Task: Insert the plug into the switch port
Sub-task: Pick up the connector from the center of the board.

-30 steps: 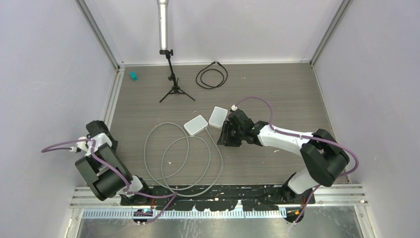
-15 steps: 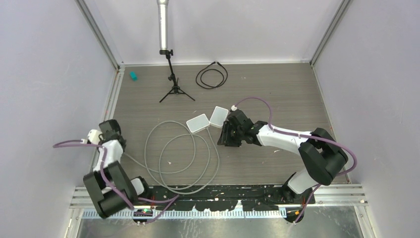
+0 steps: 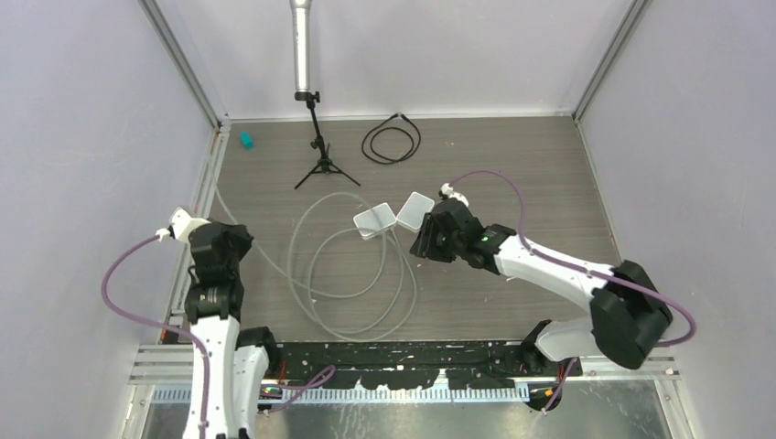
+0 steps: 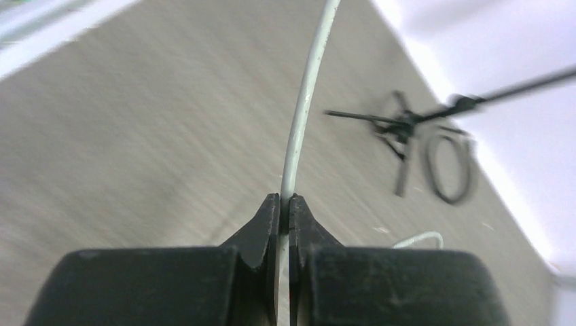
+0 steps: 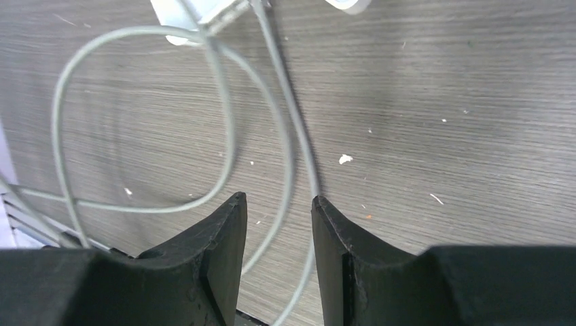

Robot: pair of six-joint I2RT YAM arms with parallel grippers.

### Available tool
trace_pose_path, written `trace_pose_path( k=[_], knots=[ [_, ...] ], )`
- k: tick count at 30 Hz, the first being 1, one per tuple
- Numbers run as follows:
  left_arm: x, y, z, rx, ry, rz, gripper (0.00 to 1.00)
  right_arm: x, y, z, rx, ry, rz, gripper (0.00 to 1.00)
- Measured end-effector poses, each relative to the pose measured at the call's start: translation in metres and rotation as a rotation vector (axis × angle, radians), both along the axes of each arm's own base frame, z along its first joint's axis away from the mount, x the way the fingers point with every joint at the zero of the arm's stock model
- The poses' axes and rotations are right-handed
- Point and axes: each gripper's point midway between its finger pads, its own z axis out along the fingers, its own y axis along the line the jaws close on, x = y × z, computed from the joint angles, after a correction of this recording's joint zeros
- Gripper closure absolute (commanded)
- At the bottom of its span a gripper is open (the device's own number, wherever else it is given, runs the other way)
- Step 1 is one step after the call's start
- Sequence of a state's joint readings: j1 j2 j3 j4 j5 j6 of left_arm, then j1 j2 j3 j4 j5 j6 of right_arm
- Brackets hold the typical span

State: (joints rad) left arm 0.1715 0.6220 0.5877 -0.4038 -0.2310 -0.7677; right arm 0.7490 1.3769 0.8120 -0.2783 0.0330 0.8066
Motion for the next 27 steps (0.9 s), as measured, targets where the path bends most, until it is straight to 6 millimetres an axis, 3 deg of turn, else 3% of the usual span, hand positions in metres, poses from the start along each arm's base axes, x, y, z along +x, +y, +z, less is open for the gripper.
trace_pose_path(
  k=[6, 16, 23, 27],
  knots=[
    [-0.007, -0.064, 0.038, -0.120, -0.208, -0.293, 1.00, 0.002, -0.013, 0.047, 0.066, -0.146, -0.035, 0.54],
    [-0.034, -0.134, 0.036, -0.150, -0.181, -0.634, 1.00, 0.005, -0.049, 0.099, 0.074, -0.333, -0.136, 0.48],
    [-0.053, -0.193, 0.019, -0.103, -0.098, -0.864, 1.00, 0.006, -0.064, 0.102, 0.021, -0.356, -0.168, 0.46],
    [-0.081, -0.245, -0.002, 0.030, -0.023, -1.067, 1.00, 0.002, -0.064, 0.099, 0.018, -0.342, -0.155, 0.40]
  ],
)
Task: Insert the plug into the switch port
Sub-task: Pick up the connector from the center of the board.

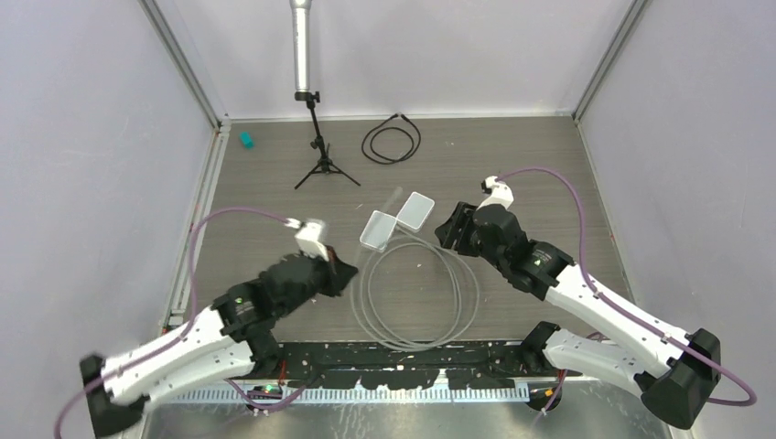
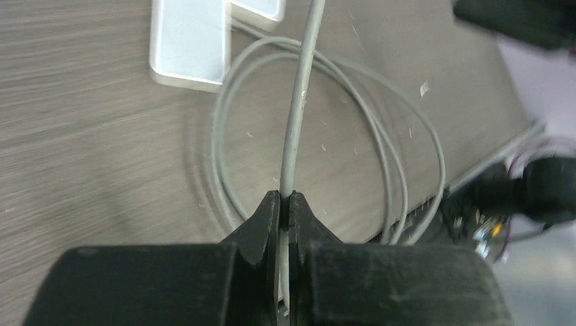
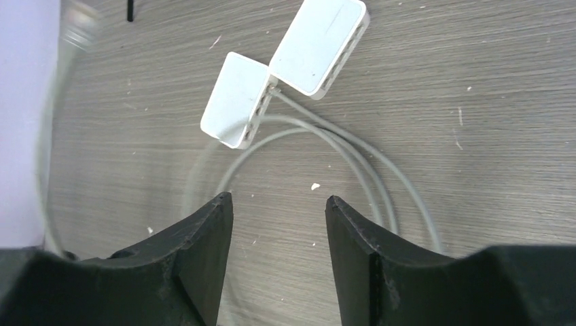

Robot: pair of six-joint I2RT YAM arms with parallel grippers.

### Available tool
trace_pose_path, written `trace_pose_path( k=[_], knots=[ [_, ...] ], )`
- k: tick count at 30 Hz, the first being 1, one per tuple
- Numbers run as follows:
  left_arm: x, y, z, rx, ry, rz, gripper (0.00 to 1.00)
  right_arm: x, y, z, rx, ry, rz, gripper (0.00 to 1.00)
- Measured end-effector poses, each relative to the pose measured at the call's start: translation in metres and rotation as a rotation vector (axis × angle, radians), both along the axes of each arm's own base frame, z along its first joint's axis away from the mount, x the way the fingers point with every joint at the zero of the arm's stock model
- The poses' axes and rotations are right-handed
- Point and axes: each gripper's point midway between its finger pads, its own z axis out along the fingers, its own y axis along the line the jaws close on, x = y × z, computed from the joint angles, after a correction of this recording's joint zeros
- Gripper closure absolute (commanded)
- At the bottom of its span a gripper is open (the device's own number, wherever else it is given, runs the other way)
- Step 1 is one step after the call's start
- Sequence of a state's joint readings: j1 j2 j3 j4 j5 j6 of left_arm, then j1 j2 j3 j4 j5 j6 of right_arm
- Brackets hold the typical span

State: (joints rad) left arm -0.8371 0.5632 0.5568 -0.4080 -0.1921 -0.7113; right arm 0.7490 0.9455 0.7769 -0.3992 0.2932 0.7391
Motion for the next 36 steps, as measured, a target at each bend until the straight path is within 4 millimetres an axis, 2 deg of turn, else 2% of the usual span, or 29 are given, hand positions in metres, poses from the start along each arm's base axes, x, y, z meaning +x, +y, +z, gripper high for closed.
trace_pose_path(
  k=[3, 6, 8, 10, 13, 17, 23, 31, 34, 36],
  knots=[
    [-0.025, -0.039, -0.012, 0.112, -0.065, -0.130, 1.00, -0.005, 0.004, 0.009, 0.044, -0.009, 0.023, 0.37],
    [-0.041, -0.070, -0.020, 0.207, -0.152, -0.181, 1.00, -0.009, 0.007, 0.030, 0.140, -0.042, 0.021, 0.35],
    [-0.042, -0.083, -0.027, 0.256, -0.196, -0.170, 1.00, -0.011, 0.009, 0.043, 0.221, -0.062, 0.011, 0.33],
    [-0.038, -0.094, -0.030, 0.276, -0.228, -0.137, 1.00, -0.013, 0.011, 0.048, 0.281, -0.058, -0.002, 0.33],
    [-0.033, -0.107, -0.028, 0.273, -0.253, -0.094, 1.00, -0.016, 0.014, 0.042, 0.338, -0.017, -0.021, 0.33],
    [-0.028, -0.122, -0.019, 0.245, -0.278, -0.046, 1.00, -0.021, 0.017, 0.025, 0.373, 0.051, -0.043, 0.33],
    [-0.031, -0.138, -0.010, 0.193, -0.284, -0.034, 1.00, -0.021, 0.029, 0.011, 0.422, 0.113, -0.043, 0.36],
    [-0.034, -0.150, -0.011, 0.180, -0.273, -0.059, 1.00, -0.017, 0.049, 0.000, 0.424, 0.150, 0.015, 0.43],
    [-0.035, -0.152, -0.011, 0.171, -0.270, -0.067, 1.00, -0.016, 0.052, 0.003, 0.430, 0.138, 0.035, 0.52],
    [-0.037, -0.154, -0.010, 0.163, -0.269, -0.076, 1.00, -0.015, 0.054, 0.005, 0.432, 0.128, 0.043, 0.64]
  ],
)
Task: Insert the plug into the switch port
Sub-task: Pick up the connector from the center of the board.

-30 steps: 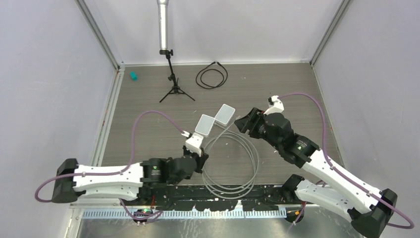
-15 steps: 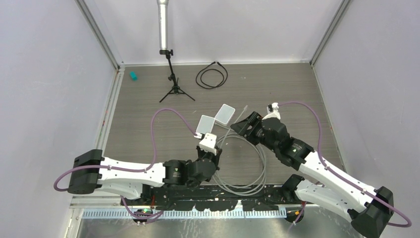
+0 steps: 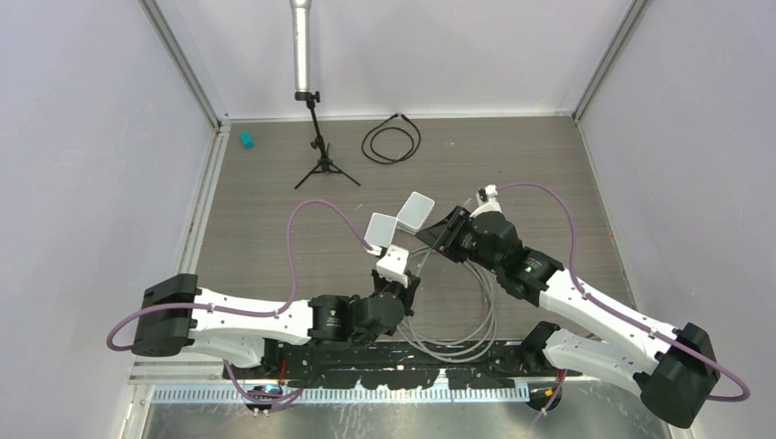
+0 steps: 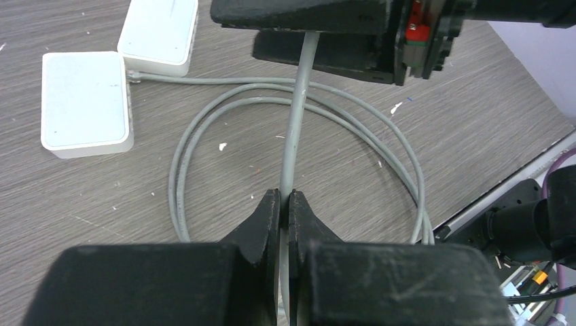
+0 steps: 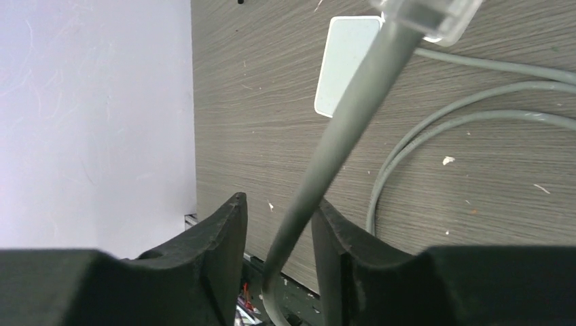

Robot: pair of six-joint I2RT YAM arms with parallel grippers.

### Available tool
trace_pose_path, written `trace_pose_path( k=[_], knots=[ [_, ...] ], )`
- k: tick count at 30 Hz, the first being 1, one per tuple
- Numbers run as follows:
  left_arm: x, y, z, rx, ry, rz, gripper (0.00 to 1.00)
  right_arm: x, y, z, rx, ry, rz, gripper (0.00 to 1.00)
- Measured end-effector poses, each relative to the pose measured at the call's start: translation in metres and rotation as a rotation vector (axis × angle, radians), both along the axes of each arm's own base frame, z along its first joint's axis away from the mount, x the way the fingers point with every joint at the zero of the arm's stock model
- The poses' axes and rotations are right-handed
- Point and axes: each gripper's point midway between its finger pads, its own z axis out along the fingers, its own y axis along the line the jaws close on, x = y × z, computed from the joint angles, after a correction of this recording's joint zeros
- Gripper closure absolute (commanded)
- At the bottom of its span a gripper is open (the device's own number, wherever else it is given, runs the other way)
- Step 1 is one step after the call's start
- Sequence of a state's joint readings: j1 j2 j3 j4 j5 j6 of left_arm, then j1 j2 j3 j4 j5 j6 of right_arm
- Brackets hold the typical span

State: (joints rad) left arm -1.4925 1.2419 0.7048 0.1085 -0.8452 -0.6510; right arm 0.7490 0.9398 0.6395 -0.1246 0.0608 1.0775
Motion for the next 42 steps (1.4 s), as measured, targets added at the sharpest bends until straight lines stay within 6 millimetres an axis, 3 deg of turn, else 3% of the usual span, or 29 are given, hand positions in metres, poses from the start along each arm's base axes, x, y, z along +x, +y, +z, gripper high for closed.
trace_pose_path(
  k=[3, 5, 7, 8, 9, 12, 15, 22, 30, 35, 42],
  knots=[
    [-0.002, -0.003, 0.002, -0.010, 0.001, -0.013, 1.00, 0.002, 0.003, -0.001, -0.002, -0.006, 0.010, 0.90],
    [-0.003, -0.004, 0.001, -0.010, 0.004, -0.021, 0.99, 0.002, 0.005, -0.003, -0.006, -0.006, 0.021, 0.99],
    [-0.004, -0.005, -0.001, -0.005, 0.007, -0.030, 0.88, 0.002, 0.008, -0.001, -0.006, -0.012, 0.034, 0.99],
    [-0.004, -0.006, -0.001, -0.003, 0.008, -0.034, 0.64, 0.002, 0.008, 0.000, -0.011, -0.020, 0.041, 0.99],
    [-0.005, -0.006, -0.001, -0.002, 0.007, -0.036, 0.53, 0.002, 0.008, 0.001, -0.022, -0.030, 0.049, 0.99],
    [-0.009, -0.007, 0.000, 0.010, 0.020, -0.067, 0.36, 0.004, 0.006, 0.008, -0.063, -0.078, 0.073, 0.99],
    [-0.017, -0.002, 0.010, 0.005, 0.029, -0.115, 0.29, 0.004, 0.000, 0.026, -0.117, -0.165, 0.097, 0.99],
    [-0.034, 0.032, 0.079, -0.185, -0.019, -0.240, 0.27, -0.008, -0.011, 0.086, -0.220, -0.444, 0.224, 0.99],
    [-0.060, 0.080, 0.138, -0.363, -0.170, -0.428, 0.31, -0.072, 0.009, 0.112, -0.137, -0.696, 0.613, 0.99],
    [-0.076, 0.076, 0.142, -0.353, -0.206, -0.541, 0.32, -0.105, 0.013, 0.115, -0.036, -0.821, 0.755, 0.99],
    [-0.090, 0.049, 0.131, -0.257, -0.218, -0.657, 0.32, -0.134, 0.022, 0.123, 0.039, -0.908, 0.904, 0.99]
  ],
)
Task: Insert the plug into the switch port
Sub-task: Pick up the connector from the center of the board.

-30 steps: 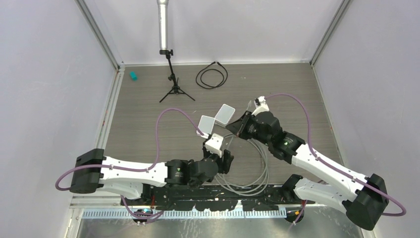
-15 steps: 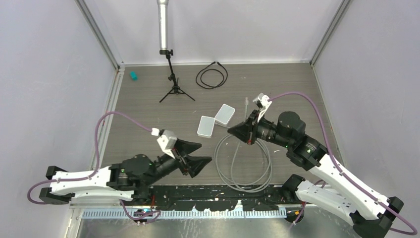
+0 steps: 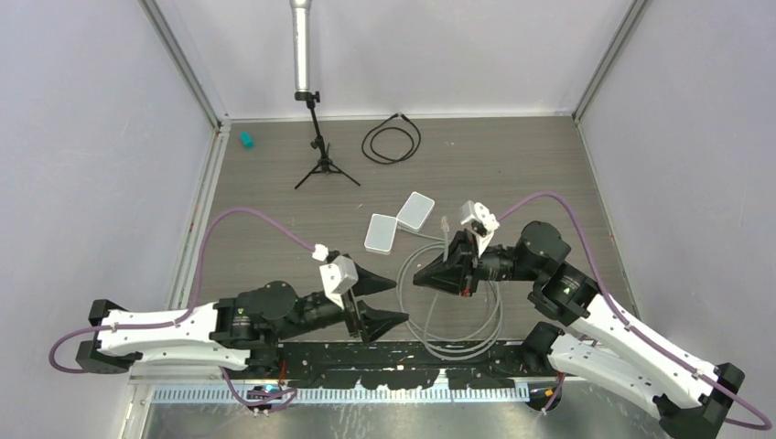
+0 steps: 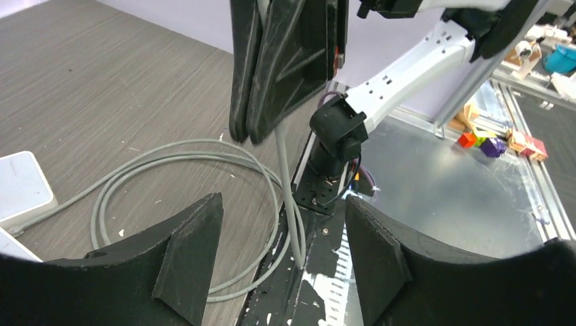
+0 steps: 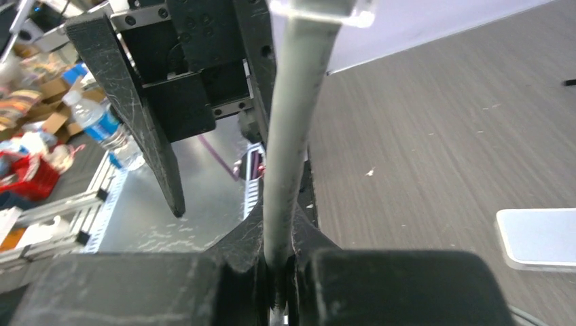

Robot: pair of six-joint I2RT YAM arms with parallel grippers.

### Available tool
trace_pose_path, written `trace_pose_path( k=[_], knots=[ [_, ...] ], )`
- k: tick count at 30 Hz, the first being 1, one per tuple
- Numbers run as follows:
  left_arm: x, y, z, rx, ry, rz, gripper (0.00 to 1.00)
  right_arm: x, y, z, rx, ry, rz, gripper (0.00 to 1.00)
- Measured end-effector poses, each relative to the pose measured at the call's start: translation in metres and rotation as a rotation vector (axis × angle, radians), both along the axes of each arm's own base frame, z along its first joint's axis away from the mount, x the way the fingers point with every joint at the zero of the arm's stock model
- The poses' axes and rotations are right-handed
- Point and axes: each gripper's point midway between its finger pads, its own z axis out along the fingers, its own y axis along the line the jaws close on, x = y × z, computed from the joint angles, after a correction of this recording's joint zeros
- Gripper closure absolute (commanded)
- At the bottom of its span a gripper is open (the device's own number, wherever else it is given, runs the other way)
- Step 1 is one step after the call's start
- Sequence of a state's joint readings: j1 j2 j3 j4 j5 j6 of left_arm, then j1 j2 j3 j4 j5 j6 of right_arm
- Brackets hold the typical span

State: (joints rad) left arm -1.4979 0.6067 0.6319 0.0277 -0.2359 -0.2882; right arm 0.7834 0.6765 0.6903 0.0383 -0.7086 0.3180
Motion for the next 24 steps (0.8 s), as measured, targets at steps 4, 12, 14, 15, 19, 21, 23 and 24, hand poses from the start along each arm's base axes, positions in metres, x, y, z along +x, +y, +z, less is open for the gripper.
trace_pose_path(
  k=[4, 12, 14, 15, 19, 21, 23, 24],
  knots=[
    [-0.003, -0.009, 0.006, 0.016, -0.037, -0.026, 0.32, -0.023, 0.012, -0.010, -0.031, -0.016, 0.107, 0.99],
    [-0.004, 0.000, 0.039, -0.066, -0.084, -0.031, 0.32, -0.072, 0.025, -0.043, -0.143, -0.058, 0.287, 0.99],
    [-0.004, 0.002, 0.041, -0.073, -0.090, -0.032, 0.32, -0.076, 0.028, -0.051, -0.166, -0.055, 0.304, 0.99],
    [-0.004, 0.002, 0.042, -0.078, -0.091, -0.033, 0.32, -0.078, 0.029, -0.054, -0.180, -0.053, 0.313, 0.99],
    [-0.008, -0.002, 0.045, -0.090, -0.094, -0.058, 0.32, -0.083, 0.034, -0.065, -0.214, -0.060, 0.330, 0.99],
    [-0.011, -0.006, 0.044, -0.091, -0.093, -0.072, 0.32, -0.084, 0.036, -0.068, -0.221, -0.066, 0.334, 0.99],
    [-0.013, -0.011, 0.043, -0.090, -0.088, -0.089, 0.32, -0.084, 0.037, -0.068, -0.223, -0.077, 0.336, 0.99],
    [-0.014, -0.012, 0.043, -0.092, -0.082, -0.093, 0.32, -0.084, 0.037, -0.068, -0.222, -0.081, 0.336, 0.99]
  ],
)
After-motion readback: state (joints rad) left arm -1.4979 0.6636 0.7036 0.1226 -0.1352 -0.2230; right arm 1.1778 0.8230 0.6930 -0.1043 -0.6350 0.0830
